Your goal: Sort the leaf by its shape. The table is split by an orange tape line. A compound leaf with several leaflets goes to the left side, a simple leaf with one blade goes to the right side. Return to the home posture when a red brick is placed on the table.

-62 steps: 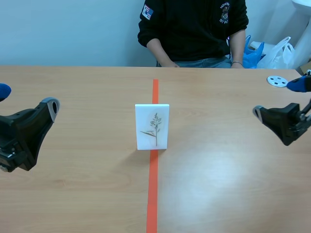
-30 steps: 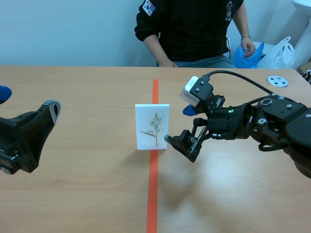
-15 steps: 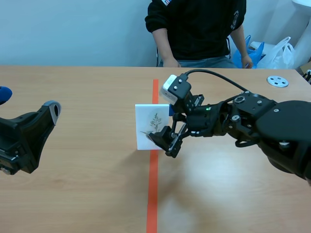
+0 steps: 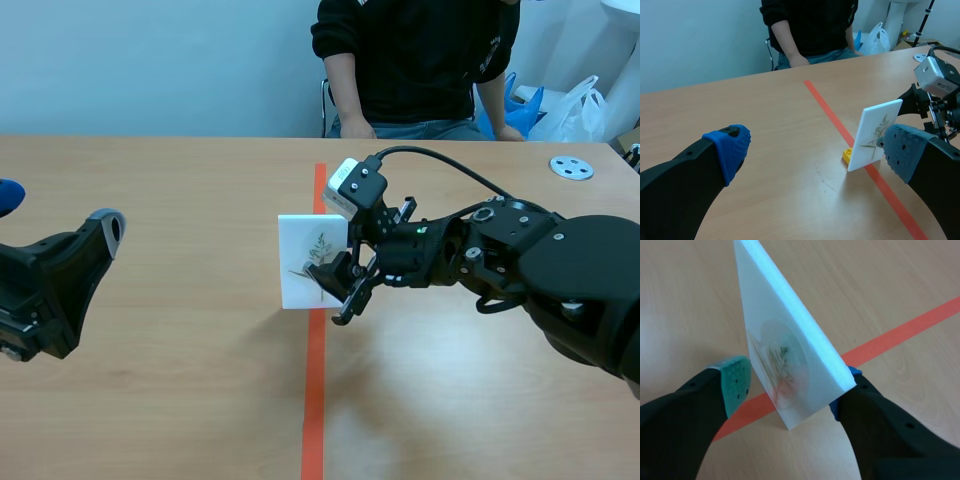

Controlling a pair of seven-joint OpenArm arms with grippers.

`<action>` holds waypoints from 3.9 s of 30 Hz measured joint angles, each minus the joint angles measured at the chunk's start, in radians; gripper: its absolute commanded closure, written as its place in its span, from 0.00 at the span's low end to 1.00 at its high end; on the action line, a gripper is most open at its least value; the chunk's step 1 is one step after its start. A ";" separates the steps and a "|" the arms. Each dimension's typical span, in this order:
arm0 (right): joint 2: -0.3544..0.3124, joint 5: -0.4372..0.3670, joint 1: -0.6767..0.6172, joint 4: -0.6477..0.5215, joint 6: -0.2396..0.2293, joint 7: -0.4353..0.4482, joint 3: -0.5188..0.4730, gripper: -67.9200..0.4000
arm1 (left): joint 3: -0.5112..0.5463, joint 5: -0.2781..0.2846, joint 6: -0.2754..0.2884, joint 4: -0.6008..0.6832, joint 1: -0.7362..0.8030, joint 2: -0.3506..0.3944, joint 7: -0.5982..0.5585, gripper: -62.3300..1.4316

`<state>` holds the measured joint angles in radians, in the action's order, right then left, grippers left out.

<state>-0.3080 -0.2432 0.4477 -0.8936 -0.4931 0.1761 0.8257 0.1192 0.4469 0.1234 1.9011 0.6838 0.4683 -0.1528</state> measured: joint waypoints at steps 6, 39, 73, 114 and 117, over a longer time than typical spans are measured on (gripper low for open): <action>0.000 0.000 0.000 0.000 0.008 0.006 -0.001 0.81 | 0.000 0.000 0.000 0.000 0.000 0.000 0.003 0.08; -0.028 -0.093 -0.171 -0.007 0.060 -0.032 -0.558 0.93 | 0.000 0.000 0.000 0.000 0.000 0.000 0.006 0.08; -0.130 -0.248 -0.453 -0.008 0.174 -0.065 -1.027 0.81 | 0.000 0.000 0.001 0.000 0.000 0.017 0.014 0.08; -0.236 -0.401 -0.921 -0.837 -0.105 -0.247 -1.360 0.02 | 0.000 0.000 0.001 0.000 0.000 0.017 0.029 0.08; -0.235 -0.401 -0.935 -0.871 -0.154 -0.253 -1.360 0.00 | 0.000 0.000 0.001 0.000 0.000 0.017 0.029 0.08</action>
<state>-0.5434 -0.6441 -0.4870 -1.7649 -0.6468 -0.0769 -0.5346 0.1192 0.4469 0.1246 1.9011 0.6842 0.4850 -0.1238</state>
